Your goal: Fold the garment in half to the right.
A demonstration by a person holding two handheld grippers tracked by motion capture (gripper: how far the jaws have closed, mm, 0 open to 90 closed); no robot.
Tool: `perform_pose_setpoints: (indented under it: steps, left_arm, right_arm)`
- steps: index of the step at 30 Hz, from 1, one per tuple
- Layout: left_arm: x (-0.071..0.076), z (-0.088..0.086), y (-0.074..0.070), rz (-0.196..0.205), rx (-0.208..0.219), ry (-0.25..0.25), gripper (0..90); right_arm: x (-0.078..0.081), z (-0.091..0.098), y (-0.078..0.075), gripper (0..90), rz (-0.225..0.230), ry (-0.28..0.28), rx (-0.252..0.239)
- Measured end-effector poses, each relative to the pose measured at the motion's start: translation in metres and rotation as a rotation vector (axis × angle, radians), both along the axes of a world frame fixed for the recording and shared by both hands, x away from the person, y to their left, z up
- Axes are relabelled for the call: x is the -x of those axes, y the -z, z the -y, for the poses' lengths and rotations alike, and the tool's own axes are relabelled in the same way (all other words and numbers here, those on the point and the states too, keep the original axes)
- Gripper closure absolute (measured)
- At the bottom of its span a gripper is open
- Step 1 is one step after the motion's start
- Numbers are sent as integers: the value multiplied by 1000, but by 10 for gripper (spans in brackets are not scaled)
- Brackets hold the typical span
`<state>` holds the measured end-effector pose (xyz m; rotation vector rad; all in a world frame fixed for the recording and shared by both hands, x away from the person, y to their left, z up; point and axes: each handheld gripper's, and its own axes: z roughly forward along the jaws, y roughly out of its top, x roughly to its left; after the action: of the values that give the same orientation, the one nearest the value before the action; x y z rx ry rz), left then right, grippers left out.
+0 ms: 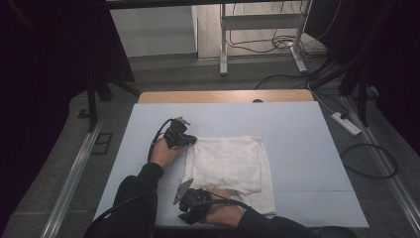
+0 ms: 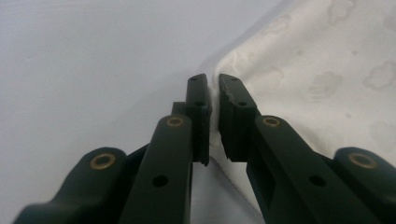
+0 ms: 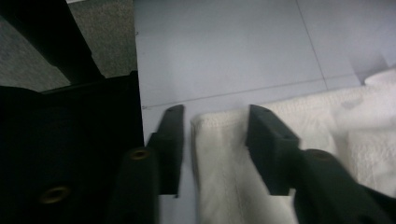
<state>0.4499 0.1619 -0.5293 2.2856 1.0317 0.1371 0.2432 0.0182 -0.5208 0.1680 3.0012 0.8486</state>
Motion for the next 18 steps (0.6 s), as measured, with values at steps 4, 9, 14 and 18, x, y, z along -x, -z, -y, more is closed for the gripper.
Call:
perform_pose_setpoints:
  steps: [4, 9, 14, 18]
  left_arm:
    - [0, 0, 0, 0, -2, -1, 820]
    - [-1, 0, 0, -6, 4, -4, 820]
    - [-2, 0, -1, -18, 12, -19, 827]
    - [-3, 1, -2, -22, 18, -32, 829]
  right_arm:
    - [4, 0, 1, 846, 61, -19, -2]
    - [-3, 2, 0, 862, -3, -6, -5]
    - [-9, 6, -4, 863, -62, -11, -29]
    - [-12, 11, -9, 863, -87, -12, -60]
